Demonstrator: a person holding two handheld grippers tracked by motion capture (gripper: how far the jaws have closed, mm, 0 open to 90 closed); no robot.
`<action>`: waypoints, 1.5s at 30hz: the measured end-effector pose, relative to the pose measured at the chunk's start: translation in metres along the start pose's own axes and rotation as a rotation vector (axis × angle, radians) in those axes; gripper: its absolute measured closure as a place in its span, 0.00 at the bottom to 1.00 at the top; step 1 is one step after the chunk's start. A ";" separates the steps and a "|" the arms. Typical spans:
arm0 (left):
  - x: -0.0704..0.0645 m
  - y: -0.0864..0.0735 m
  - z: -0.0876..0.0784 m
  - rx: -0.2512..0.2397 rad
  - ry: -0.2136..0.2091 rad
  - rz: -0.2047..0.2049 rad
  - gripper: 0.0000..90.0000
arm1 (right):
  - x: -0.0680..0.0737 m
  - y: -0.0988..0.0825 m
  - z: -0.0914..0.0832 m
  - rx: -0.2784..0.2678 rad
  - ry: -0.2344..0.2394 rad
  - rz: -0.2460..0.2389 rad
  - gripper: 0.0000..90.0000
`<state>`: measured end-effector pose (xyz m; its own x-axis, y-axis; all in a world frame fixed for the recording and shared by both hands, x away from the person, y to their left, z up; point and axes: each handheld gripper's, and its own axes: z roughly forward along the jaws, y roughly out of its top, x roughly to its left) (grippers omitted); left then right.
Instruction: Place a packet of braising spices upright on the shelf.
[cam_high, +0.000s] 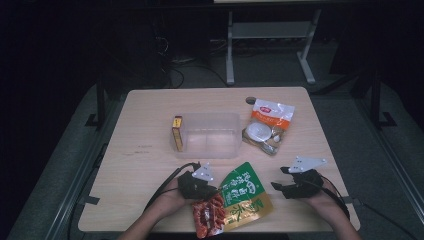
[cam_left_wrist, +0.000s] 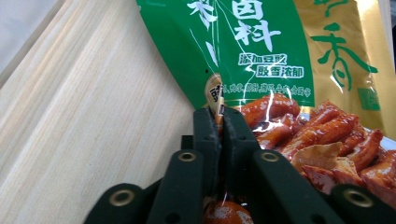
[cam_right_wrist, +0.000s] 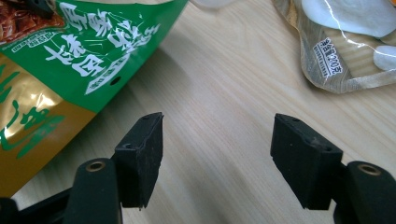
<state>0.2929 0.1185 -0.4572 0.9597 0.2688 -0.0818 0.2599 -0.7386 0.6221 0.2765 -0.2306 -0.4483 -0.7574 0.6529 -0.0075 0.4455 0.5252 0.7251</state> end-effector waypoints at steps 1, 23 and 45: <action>0.001 0.000 0.000 -0.003 -0.004 -0.009 0.97 | 0.000 0.000 0.000 0.001 -0.001 0.004 0.37; 0.017 -0.010 -0.069 -0.259 0.097 -0.163 1.00 | -0.003 0.003 -0.006 -0.052 0.016 0.030 0.37; 0.028 -0.032 -0.116 -0.408 0.212 -0.242 1.00 | 0.021 0.030 0.010 -0.100 0.159 0.009 0.37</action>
<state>0.2989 0.2211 -0.3887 0.8234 0.5529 -0.1279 0.3684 -0.3494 0.8615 0.2782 -0.1955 -0.4338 -0.8233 0.5583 0.1025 0.4088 0.4578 0.7895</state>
